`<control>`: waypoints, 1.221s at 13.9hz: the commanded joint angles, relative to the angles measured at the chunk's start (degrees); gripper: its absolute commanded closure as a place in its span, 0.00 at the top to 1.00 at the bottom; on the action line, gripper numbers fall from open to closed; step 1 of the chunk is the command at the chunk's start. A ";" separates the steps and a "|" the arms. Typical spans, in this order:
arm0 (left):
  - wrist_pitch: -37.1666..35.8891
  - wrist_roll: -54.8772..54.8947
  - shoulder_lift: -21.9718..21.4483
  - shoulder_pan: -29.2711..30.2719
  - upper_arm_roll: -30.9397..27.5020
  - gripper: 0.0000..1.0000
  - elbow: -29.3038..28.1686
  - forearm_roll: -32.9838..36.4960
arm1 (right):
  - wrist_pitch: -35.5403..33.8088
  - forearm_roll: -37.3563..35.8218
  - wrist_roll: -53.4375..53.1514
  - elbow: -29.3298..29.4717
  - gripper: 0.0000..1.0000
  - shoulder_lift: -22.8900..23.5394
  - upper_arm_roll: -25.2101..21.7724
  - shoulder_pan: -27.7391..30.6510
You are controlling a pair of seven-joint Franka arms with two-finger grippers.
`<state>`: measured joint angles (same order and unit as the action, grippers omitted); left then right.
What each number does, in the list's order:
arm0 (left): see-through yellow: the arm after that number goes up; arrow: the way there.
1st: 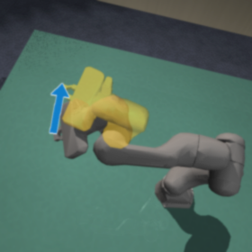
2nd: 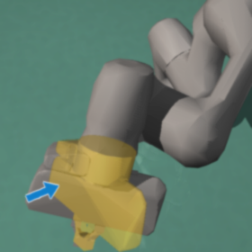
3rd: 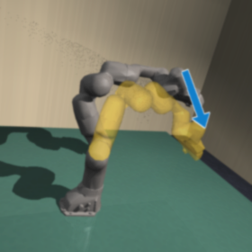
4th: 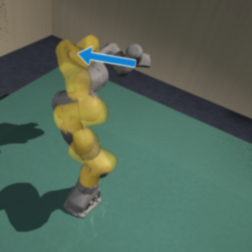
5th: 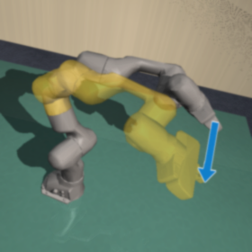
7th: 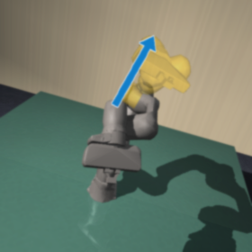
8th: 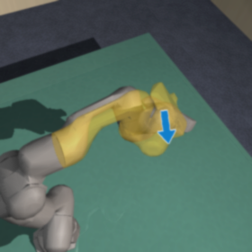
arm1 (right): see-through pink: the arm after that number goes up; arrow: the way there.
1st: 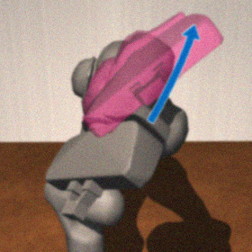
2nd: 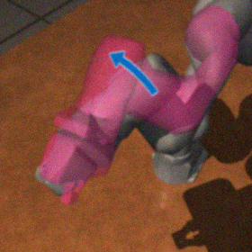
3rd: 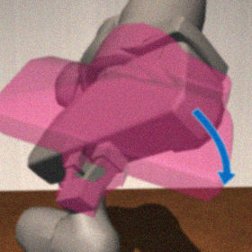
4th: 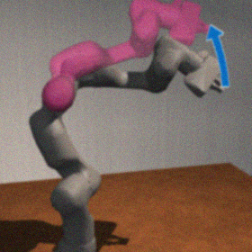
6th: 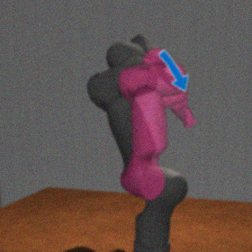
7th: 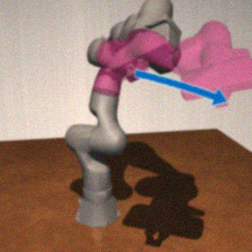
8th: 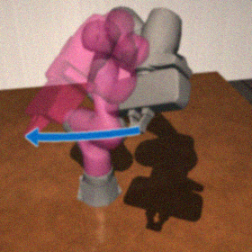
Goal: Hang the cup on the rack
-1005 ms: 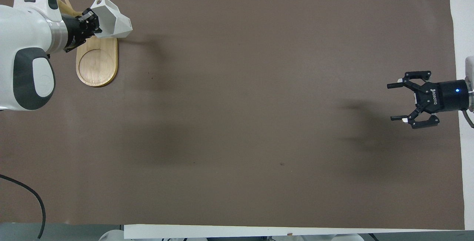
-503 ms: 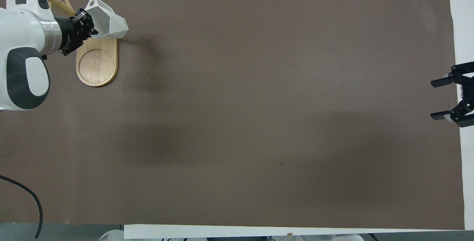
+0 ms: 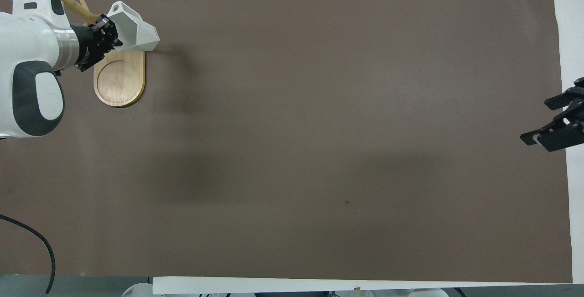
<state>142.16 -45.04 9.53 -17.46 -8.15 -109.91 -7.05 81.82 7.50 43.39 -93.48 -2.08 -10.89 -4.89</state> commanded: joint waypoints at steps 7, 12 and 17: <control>19.81 8.84 -1.80 -0.21 0.15 0.00 -9.71 -0.51 | -6.22 -6.71 -26.15 -1.61 1.00 -5.03 2.37 1.11; 29.49 5.94 -2.32 -0.03 0.24 0.00 -14.46 -0.51 | -6.49 -6.62 -28.26 -2.32 1.00 -5.83 2.54 1.20; 29.41 4.96 -2.41 0.32 0.24 0.00 -14.55 -0.51 | -6.67 -6.79 -33.80 -1.70 1.00 -5.13 4.83 3.31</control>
<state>169.59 -39.23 8.79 -17.59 -7.82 -123.12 -7.05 75.38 1.78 11.52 -94.63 -6.77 -7.25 -2.61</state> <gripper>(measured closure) 0.956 0.000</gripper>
